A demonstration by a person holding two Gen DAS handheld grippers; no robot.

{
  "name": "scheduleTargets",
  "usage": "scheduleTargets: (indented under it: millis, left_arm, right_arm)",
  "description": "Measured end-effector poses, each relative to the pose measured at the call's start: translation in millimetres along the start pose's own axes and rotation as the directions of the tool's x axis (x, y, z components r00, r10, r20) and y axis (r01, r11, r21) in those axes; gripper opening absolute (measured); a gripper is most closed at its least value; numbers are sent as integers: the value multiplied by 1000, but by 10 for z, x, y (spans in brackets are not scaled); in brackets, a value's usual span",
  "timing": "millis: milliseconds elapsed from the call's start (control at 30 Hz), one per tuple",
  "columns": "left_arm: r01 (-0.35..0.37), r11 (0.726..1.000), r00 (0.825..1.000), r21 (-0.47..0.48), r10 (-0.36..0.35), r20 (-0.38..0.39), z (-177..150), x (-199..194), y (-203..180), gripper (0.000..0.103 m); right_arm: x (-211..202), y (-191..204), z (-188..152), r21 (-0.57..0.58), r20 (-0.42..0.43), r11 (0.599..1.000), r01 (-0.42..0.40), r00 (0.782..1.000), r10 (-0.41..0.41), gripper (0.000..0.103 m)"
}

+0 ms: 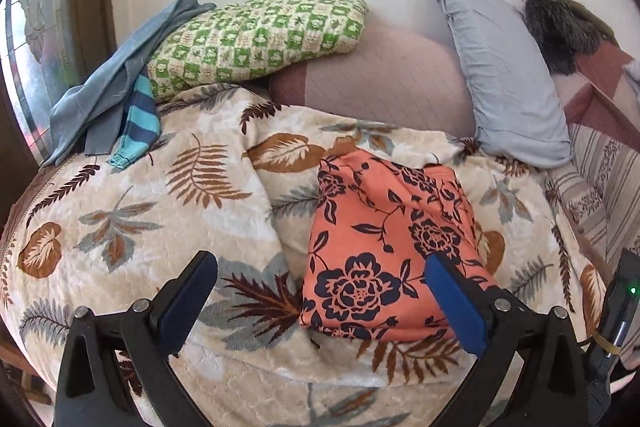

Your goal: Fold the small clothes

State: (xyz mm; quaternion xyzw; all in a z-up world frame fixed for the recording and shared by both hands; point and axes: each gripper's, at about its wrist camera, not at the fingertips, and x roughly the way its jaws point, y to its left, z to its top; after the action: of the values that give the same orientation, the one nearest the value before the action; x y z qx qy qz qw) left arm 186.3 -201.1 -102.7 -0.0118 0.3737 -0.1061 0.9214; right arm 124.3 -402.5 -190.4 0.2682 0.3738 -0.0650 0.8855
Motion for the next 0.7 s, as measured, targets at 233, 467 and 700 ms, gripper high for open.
scheduleTargets:
  millis: [233, 467, 700]
  left_arm:
    - [-69, 998, 995, -7, 68, -68, -98, 68, -98, 103]
    - [-94, 996, 993, 0, 94, -76, -209, 136, -289, 103]
    - [-128, 989, 988, 73, 134, -82, -250, 237, -420, 103]
  right_arm:
    - [-108, -455, 109, 95, 28, 995, 39, 999, -42, 23]
    - [-178, -547, 210, 100, 62, 994, 32, 997, -38, 23]
    - [0, -438, 314, 65, 58, 997, 40, 997, -44, 23]
